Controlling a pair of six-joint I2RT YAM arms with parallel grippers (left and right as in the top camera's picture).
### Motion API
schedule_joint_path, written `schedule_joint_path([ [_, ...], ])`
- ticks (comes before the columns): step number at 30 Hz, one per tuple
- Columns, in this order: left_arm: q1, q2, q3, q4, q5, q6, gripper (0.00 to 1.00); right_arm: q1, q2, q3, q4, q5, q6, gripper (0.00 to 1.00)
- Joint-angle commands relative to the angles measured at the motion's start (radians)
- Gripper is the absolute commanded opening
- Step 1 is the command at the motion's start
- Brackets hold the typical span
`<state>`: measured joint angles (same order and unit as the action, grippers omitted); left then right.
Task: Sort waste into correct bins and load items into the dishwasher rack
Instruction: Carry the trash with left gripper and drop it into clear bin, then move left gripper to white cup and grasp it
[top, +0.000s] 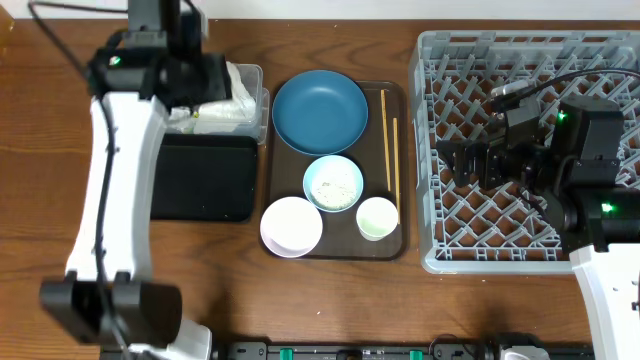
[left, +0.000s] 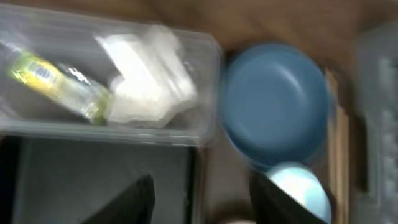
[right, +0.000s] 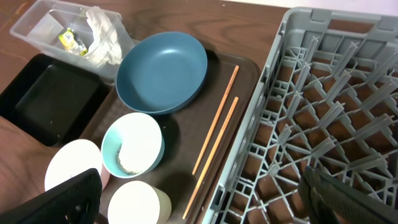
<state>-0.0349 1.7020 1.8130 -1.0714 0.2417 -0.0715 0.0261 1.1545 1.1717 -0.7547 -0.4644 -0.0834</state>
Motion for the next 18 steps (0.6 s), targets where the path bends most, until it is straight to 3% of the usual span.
schedule_joint_path([
  [1,-0.048,0.017,-0.009,-0.104,0.184,0.111,0.52,-0.012,-0.004,0.018,0.001,-0.011,0.011,0.99],
  [9,-0.253,0.017,-0.159,-0.143,0.238,0.110,0.52,-0.012,-0.004,0.017,-0.002,-0.011,0.011,0.99],
  [18,-0.467,0.018,-0.437,0.180,0.237,-0.155,0.51,-0.012,-0.004,0.017,-0.015,-0.011,0.011,0.99],
])
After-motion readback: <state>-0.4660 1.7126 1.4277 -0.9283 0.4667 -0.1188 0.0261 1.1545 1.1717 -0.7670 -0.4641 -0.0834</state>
